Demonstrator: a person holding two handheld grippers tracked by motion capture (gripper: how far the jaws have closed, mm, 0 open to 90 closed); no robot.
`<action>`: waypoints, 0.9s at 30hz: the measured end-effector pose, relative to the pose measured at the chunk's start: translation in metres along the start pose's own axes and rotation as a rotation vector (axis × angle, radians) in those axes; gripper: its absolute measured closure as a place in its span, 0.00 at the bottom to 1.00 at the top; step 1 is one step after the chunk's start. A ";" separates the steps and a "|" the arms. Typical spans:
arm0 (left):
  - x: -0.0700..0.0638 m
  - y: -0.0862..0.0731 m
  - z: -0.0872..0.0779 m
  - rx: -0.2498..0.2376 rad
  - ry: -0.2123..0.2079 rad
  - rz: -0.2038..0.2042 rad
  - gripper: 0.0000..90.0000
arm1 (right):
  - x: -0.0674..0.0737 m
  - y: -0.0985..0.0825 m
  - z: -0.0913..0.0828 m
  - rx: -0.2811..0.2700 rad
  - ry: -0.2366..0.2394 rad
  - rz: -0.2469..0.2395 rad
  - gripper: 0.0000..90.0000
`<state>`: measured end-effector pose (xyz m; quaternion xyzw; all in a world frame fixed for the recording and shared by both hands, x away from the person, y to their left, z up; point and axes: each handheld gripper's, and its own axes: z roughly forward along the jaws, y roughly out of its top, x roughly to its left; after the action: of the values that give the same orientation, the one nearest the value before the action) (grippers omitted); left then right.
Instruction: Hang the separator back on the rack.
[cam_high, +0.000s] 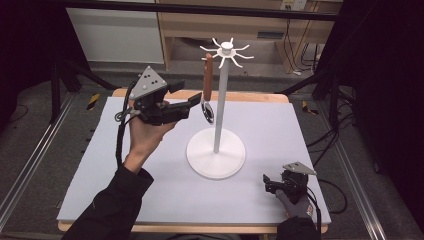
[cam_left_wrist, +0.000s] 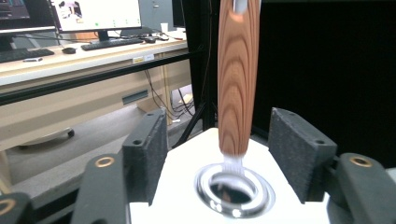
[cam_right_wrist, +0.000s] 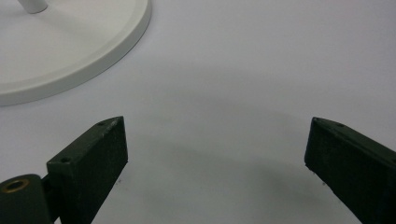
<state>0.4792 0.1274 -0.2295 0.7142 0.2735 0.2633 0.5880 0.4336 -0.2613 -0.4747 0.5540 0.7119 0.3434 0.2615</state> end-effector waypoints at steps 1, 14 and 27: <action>0.000 -0.008 -0.006 0.015 -0.015 -0.019 0.39 | 0.000 0.000 0.000 0.000 -0.001 0.000 0.07; 0.018 -0.071 -0.028 0.108 0.040 -0.009 0.29 | -0.001 -0.001 0.000 0.002 -0.011 0.001 0.07; 0.041 -0.148 -0.044 0.290 0.099 -0.060 0.25 | -0.002 -0.002 0.001 0.011 -0.019 0.001 0.07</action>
<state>0.4658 0.2106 -0.3651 0.7694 0.3586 0.2383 0.4719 0.4340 -0.2634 -0.4765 0.5591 0.7109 0.3344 0.2651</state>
